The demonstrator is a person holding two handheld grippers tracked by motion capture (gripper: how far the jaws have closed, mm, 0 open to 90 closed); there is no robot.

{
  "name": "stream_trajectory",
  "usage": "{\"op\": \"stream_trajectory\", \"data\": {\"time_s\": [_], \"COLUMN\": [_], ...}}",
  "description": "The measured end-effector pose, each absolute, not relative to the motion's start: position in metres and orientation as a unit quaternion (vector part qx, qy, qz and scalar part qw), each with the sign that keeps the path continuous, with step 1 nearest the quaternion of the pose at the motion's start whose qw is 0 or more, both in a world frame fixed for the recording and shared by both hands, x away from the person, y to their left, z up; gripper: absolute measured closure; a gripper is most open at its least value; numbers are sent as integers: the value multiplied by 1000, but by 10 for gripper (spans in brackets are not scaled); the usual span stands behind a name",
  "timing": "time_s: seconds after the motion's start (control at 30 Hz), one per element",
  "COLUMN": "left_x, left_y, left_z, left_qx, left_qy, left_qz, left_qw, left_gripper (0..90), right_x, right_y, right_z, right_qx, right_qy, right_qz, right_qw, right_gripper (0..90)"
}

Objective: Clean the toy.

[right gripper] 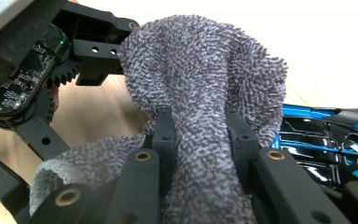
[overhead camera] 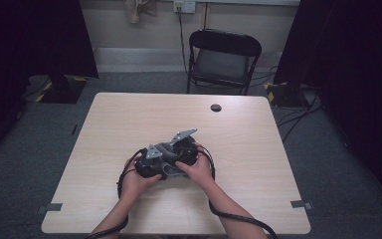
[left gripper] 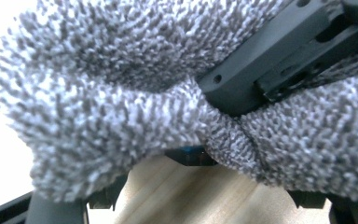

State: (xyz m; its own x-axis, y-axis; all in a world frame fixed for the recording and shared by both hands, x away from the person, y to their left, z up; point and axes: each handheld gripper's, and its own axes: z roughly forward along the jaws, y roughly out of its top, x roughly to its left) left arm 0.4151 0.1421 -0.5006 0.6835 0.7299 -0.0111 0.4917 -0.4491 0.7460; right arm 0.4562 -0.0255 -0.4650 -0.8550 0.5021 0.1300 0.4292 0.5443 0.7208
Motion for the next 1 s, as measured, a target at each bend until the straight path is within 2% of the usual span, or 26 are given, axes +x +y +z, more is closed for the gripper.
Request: {"op": "stream_trajectory", "data": {"time_s": [0.43, 0.47, 0.5, 0.53, 0.6, 0.8, 1.0], "left_x": [415, 413, 413, 413, 415, 418, 426], "left_y": [143, 147, 147, 149, 149, 142, 130], "left_z": [-501, -500, -500, -500, -500, -501, -501], "left_qx": [837, 835, 835, 835, 834, 841, 837], "left_qy": [365, 357, 357, 357, 365, 363, 370], "left_qz": [157, 158, 158, 156, 160, 156, 159], "left_qw": [377, 388, 388, 389, 381, 369, 370], "left_gripper": [290, 467, 587, 566, 385, 176, 173], "right_x": [471, 474, 476, 479, 484, 478, 476], "right_y": [-38, -41, -43, -46, -52, -44, -42], "right_z": [-453, -452, -452, -453, -454, -457, -458], "right_qx": [270, 274, 276, 281, 298, 286, 284], "right_qy": [879, 879, 880, 878, 867, 871, 872], "right_qz": [388, 384, 378, 381, 397, 396, 397], "right_qw": [60, 70, 79, 76, 53, 47, 44], "right_gripper": [709, 708, 708, 708, 708, 708, 709]}}
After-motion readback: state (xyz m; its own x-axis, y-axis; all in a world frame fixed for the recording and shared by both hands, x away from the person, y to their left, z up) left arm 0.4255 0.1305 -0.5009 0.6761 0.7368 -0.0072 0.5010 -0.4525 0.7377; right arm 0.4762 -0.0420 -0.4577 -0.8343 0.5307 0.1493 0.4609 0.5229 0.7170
